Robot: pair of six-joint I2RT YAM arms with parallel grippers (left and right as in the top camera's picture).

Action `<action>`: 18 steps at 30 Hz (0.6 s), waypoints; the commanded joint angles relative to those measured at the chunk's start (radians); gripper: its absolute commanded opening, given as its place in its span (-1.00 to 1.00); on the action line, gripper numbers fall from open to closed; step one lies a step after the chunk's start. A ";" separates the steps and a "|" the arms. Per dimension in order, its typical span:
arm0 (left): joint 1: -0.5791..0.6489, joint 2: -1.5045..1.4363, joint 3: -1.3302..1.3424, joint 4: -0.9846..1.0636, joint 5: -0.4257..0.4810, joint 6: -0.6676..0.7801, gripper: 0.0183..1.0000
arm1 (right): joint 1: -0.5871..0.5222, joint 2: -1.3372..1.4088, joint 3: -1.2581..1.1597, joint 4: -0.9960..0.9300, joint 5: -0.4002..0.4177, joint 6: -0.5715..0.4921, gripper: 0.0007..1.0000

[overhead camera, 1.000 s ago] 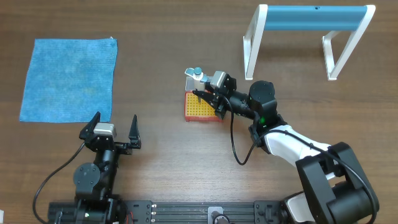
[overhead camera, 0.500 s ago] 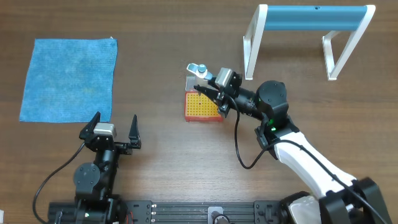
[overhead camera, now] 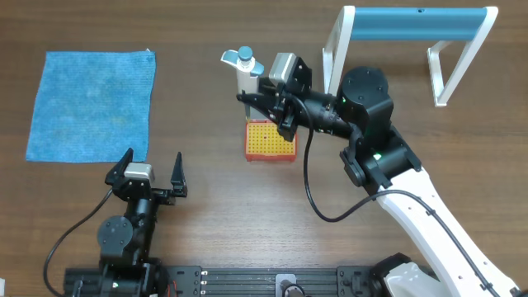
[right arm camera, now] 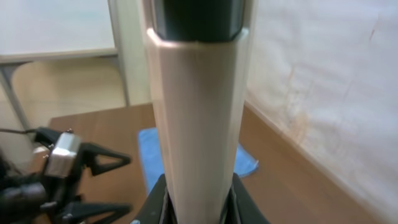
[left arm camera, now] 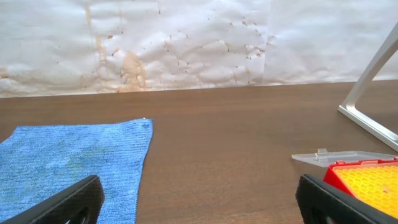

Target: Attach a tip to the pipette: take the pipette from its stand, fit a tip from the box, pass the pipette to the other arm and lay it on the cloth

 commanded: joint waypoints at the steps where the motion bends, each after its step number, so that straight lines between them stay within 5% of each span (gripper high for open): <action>1: -0.003 -0.006 -0.001 -0.008 0.014 0.009 0.99 | 0.003 -0.019 0.019 -0.093 -0.017 0.150 -0.86; 14: -0.003 -0.006 -0.001 -0.008 0.014 0.009 1.00 | 0.003 -0.020 0.019 -0.146 -0.134 0.161 -0.85; 18: -0.003 -0.005 -0.001 -0.003 -0.089 0.010 1.00 | 0.003 -0.020 0.019 -0.240 -0.134 0.160 -0.85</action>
